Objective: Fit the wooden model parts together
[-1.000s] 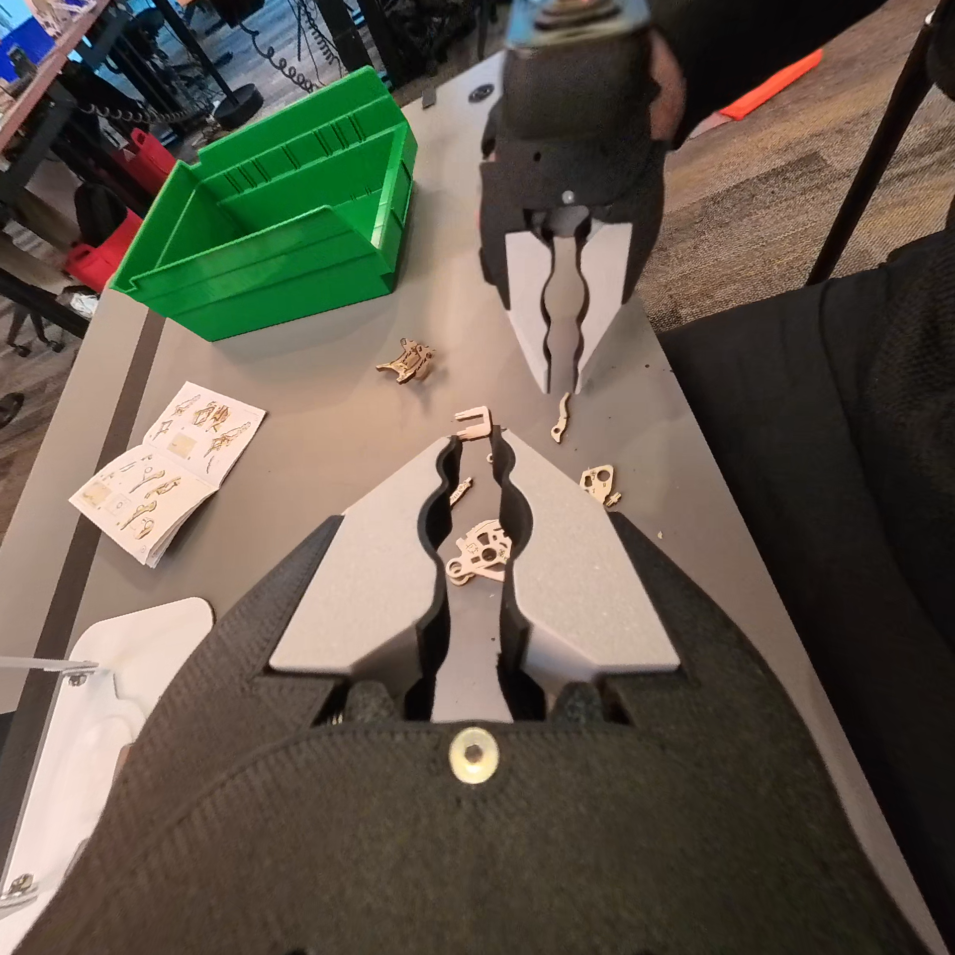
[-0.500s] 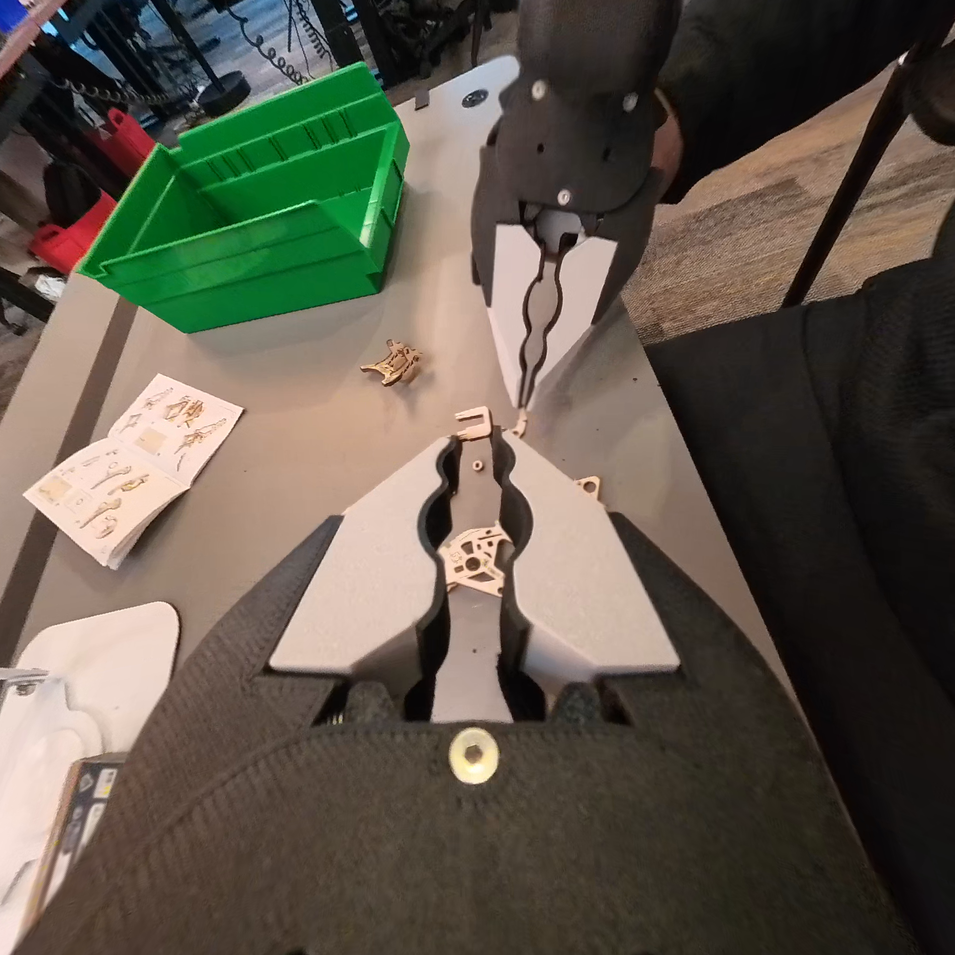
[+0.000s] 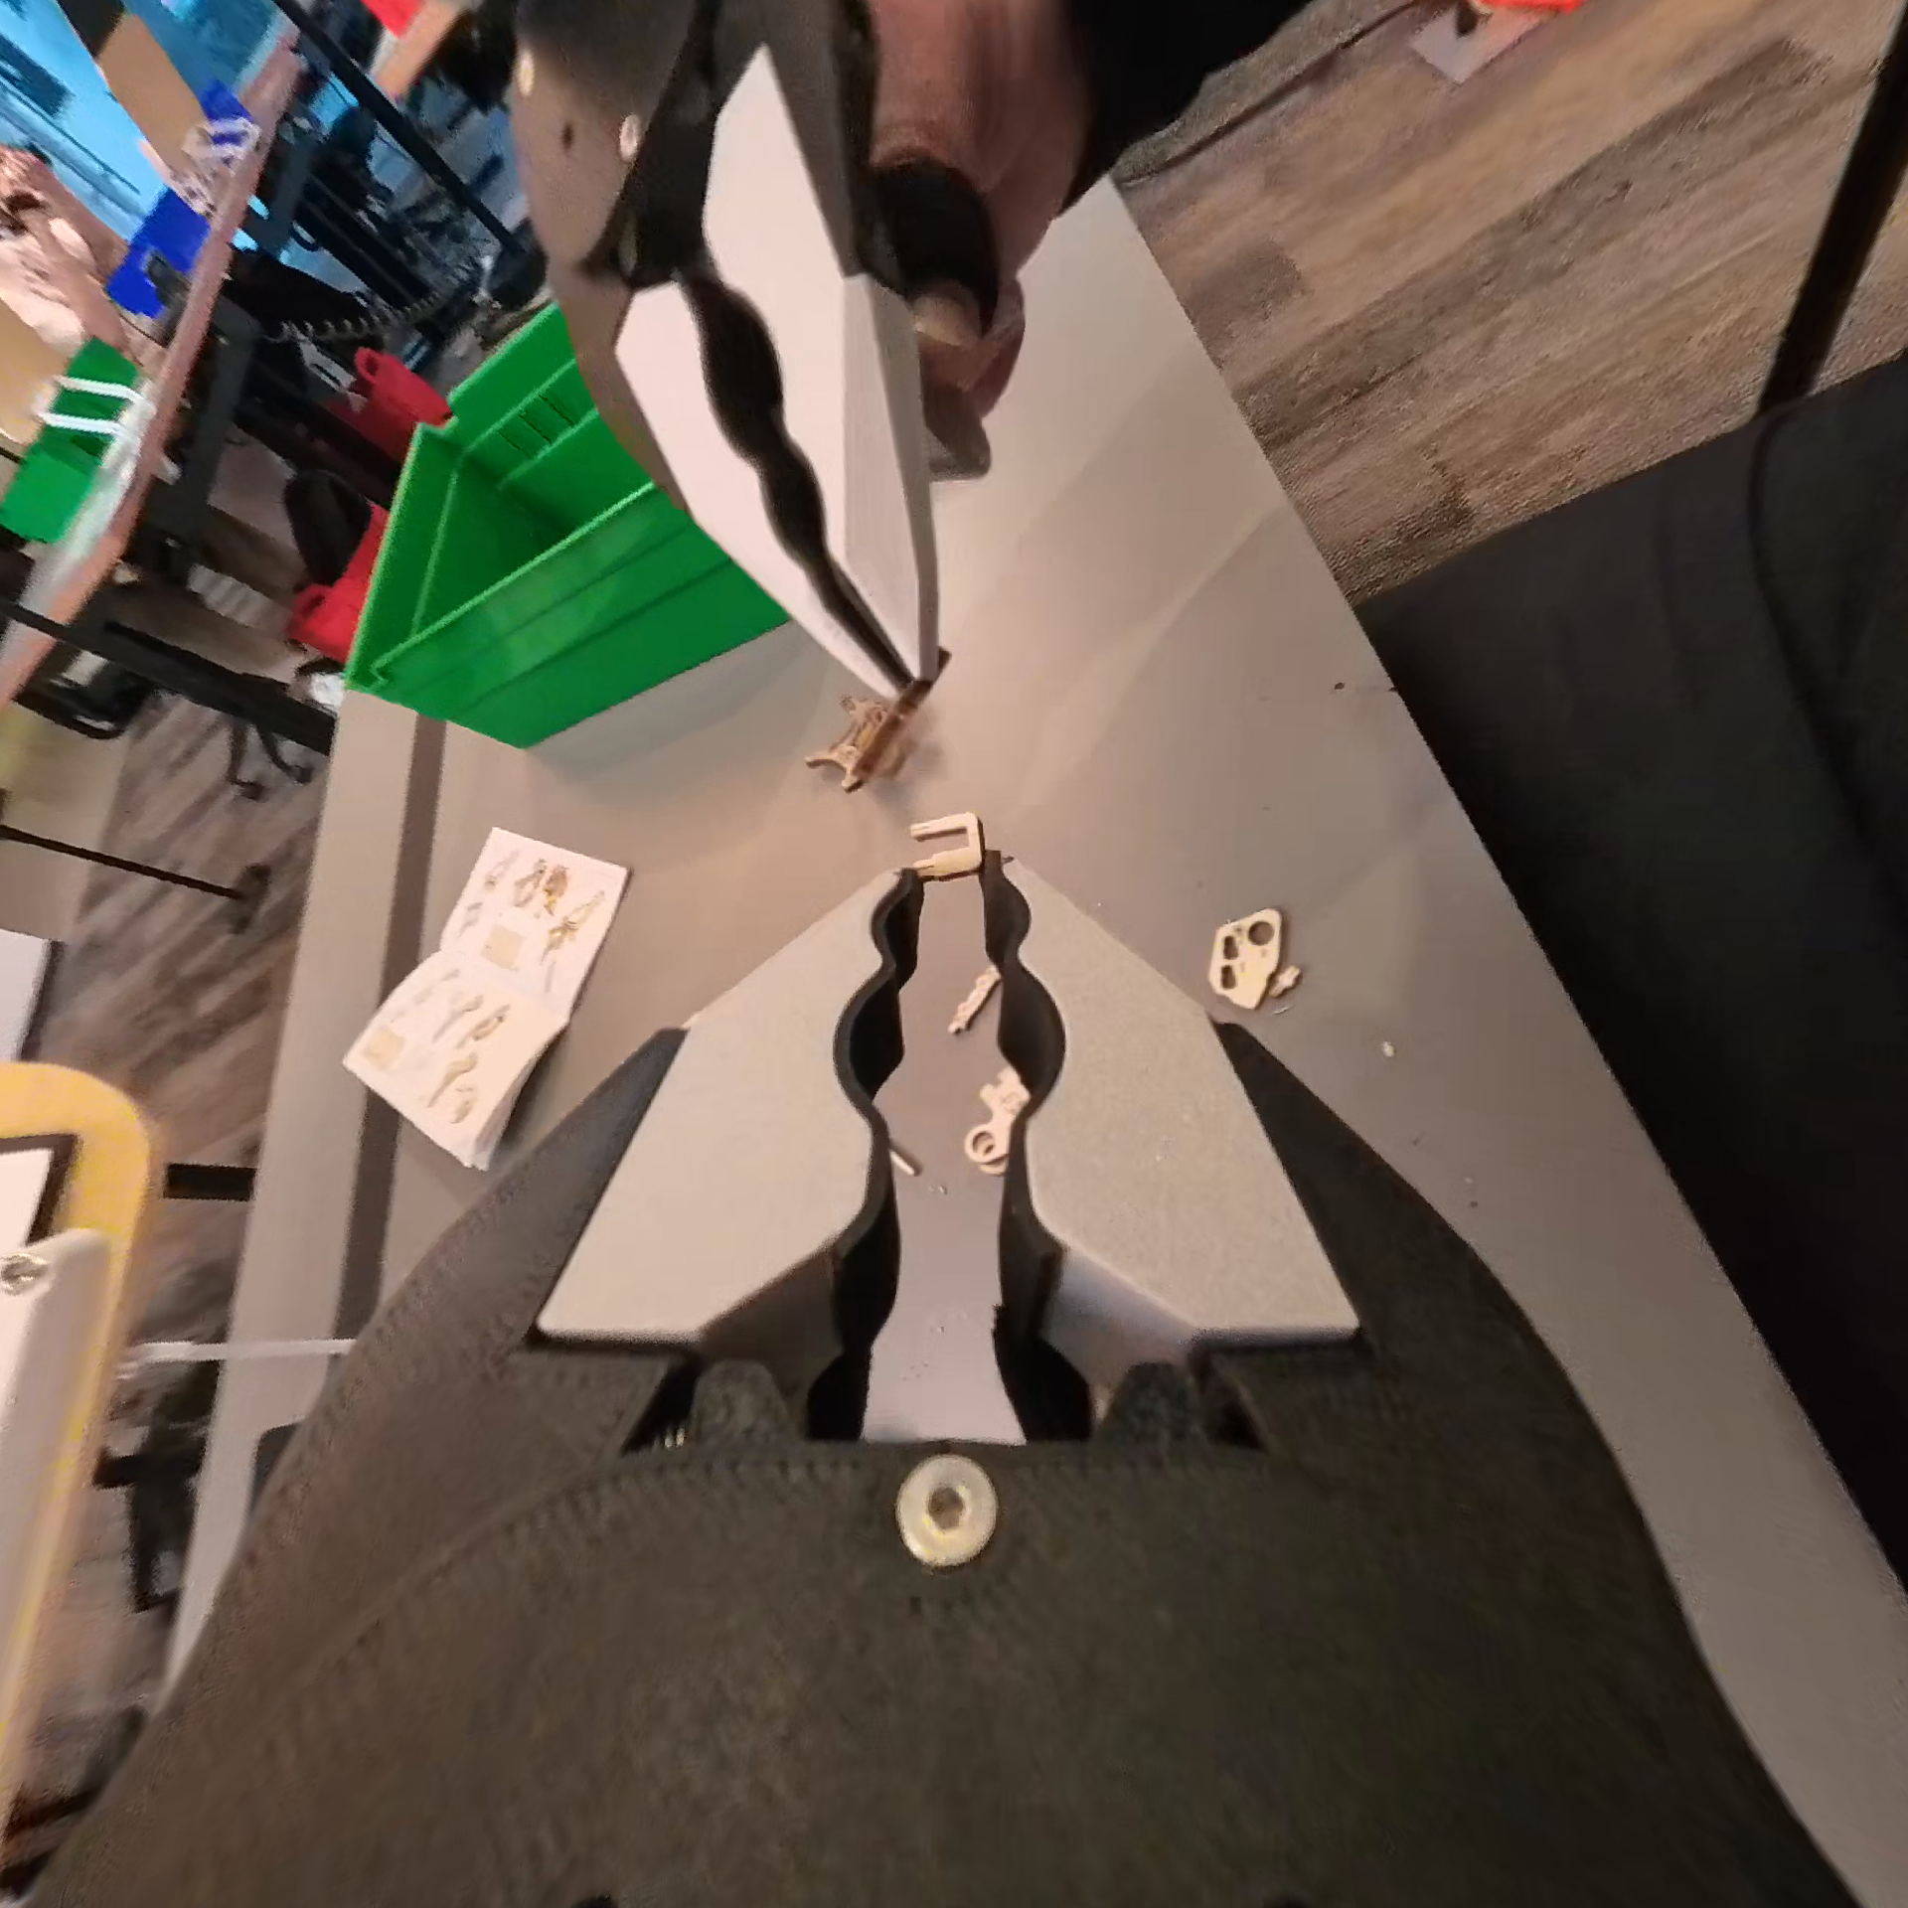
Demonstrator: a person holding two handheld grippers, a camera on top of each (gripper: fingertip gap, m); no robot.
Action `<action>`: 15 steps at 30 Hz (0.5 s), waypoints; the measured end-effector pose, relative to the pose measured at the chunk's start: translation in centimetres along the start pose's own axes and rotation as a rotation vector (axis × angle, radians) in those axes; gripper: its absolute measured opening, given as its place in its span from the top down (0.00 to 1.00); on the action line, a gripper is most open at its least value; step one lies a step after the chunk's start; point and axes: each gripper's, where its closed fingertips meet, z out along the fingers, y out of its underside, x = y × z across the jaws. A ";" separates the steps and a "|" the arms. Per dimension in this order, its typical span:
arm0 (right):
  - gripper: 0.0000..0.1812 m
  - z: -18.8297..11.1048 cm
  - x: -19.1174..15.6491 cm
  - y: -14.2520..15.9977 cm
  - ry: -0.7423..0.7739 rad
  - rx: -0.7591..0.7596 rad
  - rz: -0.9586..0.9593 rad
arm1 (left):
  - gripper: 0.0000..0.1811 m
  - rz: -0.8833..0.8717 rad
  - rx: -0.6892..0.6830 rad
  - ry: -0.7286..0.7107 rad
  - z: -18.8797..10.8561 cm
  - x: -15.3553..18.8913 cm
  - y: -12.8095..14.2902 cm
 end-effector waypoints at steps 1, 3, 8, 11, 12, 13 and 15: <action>1.00 0.1 -0.2 -0.2 -0.041 0.008 0.025 | 0.95 0.019 0.001 -0.012 -0.1 -0.1 -0.2; 1.00 0.2 -0.4 -0.4 -0.109 0.025 0.073 | 0.95 0.041 0.021 -0.023 -0.4 -0.1 -0.8; 1.00 0.4 -1.1 -1.1 -0.239 0.103 0.127 | 0.95 0.027 0.073 -0.038 -1.2 -0.6 -1.7; 1.00 0.6 -1.6 -1.3 -0.294 0.126 0.135 | 0.95 0.017 0.106 -0.029 -1.4 -0.5 -2.1; 1.00 0.5 -1.8 -1.5 -0.317 0.141 0.137 | 0.94 0.008 0.126 -0.025 -1.5 -0.5 -2.4; 1.00 0.5 -2.0 -1.7 -0.340 0.151 0.136 | 0.94 -0.002 0.143 -0.017 -1.7 -0.4 -2.7; 1.00 0.4 -2.4 -2.0 -0.380 0.169 0.122 | 0.94 -0.011 0.168 -0.014 -1.9 -0.5 -3.1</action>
